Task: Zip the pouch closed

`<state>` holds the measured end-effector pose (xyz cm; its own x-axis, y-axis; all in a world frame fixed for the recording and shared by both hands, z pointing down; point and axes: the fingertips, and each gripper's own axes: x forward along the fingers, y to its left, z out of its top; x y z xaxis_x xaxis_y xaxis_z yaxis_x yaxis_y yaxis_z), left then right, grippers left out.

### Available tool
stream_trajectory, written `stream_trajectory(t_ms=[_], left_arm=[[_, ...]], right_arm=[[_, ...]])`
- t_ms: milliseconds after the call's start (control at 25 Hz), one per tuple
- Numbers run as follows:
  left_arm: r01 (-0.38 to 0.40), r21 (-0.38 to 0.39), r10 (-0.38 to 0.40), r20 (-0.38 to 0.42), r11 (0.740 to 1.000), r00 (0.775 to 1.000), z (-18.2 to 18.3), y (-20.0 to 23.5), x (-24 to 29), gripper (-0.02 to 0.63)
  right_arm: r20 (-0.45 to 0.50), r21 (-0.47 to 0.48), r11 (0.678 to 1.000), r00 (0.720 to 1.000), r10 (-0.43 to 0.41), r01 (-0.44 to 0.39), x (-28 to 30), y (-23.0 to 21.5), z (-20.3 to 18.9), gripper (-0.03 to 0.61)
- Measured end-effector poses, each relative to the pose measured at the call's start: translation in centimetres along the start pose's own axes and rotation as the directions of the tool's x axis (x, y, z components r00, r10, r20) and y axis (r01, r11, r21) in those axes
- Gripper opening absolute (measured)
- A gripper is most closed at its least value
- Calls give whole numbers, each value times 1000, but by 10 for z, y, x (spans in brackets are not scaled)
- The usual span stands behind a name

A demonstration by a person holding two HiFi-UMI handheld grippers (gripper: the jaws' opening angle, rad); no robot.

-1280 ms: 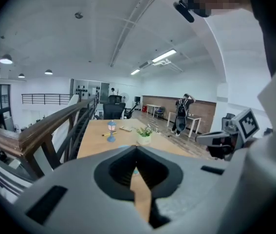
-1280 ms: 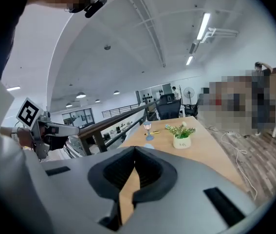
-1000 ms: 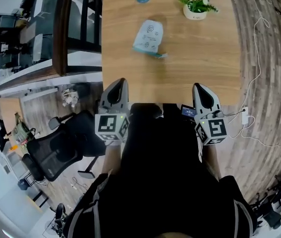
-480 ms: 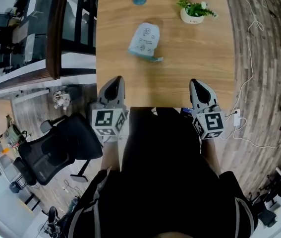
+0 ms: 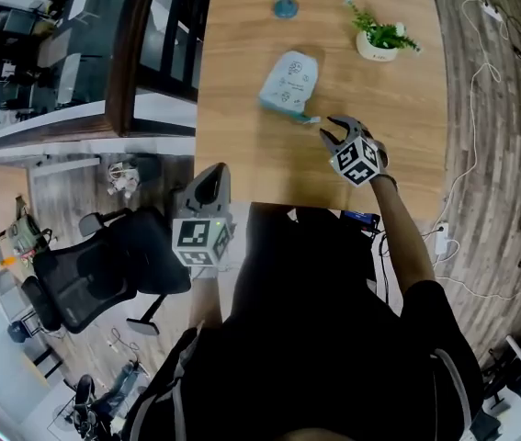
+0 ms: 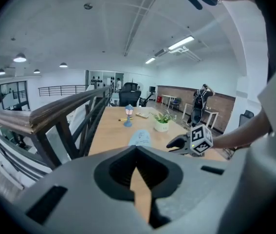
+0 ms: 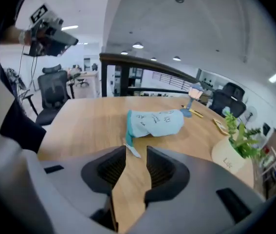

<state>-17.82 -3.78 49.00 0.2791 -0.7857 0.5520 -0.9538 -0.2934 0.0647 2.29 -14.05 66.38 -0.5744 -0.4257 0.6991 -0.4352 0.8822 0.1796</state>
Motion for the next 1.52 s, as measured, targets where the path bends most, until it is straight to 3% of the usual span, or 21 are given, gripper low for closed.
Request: stream_trajectory(t_ms=[80,200,400,480,560,680,800,1000,1160,1280,1360,1440,1520], left_arm=[[-31,2,31,-7,1000,999,-3,9,-11,-2],[-69,-1,69,-22,998,997,-10,21,-24,-2],[-99,-1,99,-26,995,995,-16,31,-31,-2],[-97,39,98,-37,995,994,-18,30,-30,-2],[-83,66,86,-35,994,996,-17,27,-27,-2],[-54,72,56,-24,996,998,-15,21,-17,-2],[1,99,-1,-2,995,1000,-4,4,-5,-2],[145,192,-151,14,971,988,13,-51,22,-2],[280,208,-301,76,937,951,41,-100,28,-2],[366,154,-385,123,918,915,66,-130,22,0],[401,144,-421,153,905,894,80,-143,17,10],[417,151,-439,177,896,881,92,-150,12,131],[428,146,-450,194,892,872,104,-153,8,140]], right_arm=[[-79,-153,987,996,34,-45,24,3,-7,126],[-170,-328,937,983,64,-117,47,10,-15,126],[-231,-409,899,971,66,-158,60,12,-17,123],[-235,-427,892,971,51,-150,56,11,-15,42],[-214,-426,896,976,36,-127,48,9,-7,28],[-143,-396,915,990,16,-72,27,5,18,20],[-24,-292,956,1000,14,-20,-12,4,57,18],[207,-73,997,978,-5,20,-96,3,127,18],[287,97,995,957,-51,25,-152,3,160,18],[324,202,979,941,-96,31,-183,1,172,18],[344,217,974,929,-133,59,-199,1,177,18],[359,201,976,920,-156,87,-210,3,182,18],[354,160,980,920,-166,115,-216,6,185,18]])
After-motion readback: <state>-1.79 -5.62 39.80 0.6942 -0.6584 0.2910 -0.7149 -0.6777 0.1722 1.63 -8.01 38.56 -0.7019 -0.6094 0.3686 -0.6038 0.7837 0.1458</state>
